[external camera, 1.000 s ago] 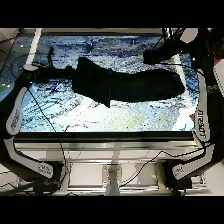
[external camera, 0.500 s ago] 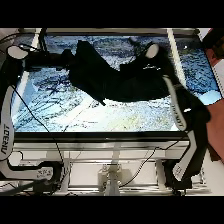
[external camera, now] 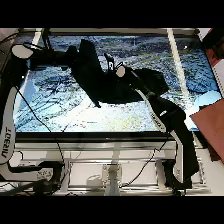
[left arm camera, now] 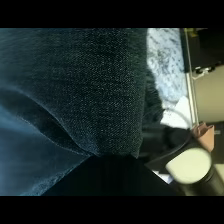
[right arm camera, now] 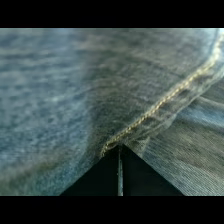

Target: Fold the clothes and pants, and hang the long-sleeved shirts on hangers.

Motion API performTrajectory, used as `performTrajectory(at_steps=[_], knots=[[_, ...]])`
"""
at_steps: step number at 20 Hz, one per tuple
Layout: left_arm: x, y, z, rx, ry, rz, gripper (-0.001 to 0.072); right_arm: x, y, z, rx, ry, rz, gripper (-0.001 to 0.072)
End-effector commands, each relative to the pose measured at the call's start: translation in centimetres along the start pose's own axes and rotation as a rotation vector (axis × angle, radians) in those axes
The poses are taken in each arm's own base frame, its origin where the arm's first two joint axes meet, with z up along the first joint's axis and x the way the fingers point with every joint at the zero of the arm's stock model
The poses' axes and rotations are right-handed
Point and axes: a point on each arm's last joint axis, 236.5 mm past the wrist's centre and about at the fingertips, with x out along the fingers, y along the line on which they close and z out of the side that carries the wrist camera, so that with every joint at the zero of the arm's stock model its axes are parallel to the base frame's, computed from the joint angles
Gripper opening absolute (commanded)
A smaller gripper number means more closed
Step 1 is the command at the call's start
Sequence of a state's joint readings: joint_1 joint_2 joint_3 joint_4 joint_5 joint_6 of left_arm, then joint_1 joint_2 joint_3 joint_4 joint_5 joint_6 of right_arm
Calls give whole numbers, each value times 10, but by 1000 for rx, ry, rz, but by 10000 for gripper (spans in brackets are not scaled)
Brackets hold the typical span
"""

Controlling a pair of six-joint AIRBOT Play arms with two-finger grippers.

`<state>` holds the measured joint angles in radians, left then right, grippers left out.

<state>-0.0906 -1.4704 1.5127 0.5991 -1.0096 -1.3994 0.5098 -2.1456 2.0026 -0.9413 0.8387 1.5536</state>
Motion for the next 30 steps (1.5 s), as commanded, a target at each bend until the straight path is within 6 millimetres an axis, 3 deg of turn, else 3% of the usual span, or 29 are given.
performTrajectory(at_steps=[1,3,5,7,11,15,17,20,24,25,27,28,30], knots=[[15,-18,13,30,-95,-9,32,-10,-15,-14,-25,82,-47,34],[27,-29,21,56,-158,-6,32,-47,-51,-20,-72,174,-153,35],[47,-41,18,69,-190,-17,32,-102,-86,-18,-127,249,-263,34],[77,-49,3,75,-184,-24,30,-163,-107,-13,-157,288,-321,35],[139,-53,-39,78,-136,-23,29,-283,-126,-1,-122,254,-375,36],[189,-89,-64,105,-140,-77,29,-380,-141,22,-74,71,-453,36],[211,-107,-69,124,-155,-109,29,-416,-147,25,-48,6,-486,36],[241,-126,-79,101,-163,-161,30,-444,-156,25,-21,-41,-518,36],[277,-132,-106,92,-133,-188,35,-454,-169,31,-1,-83,-540,36],[282,-132,-110,92,-131,-189,123,-455,-170,35,-5,-98,-547,36],[282,-138,-115,97,-127,-196,634,-457,-172,43,-15,-135,-557,54],[279,-141,-113,98,-131,-201,706,-459,-174,47,-19,-151,-565,57],[270,-149,-104,102,-148,-213,704,-462,-176,55,-28,-183,-581,57]])
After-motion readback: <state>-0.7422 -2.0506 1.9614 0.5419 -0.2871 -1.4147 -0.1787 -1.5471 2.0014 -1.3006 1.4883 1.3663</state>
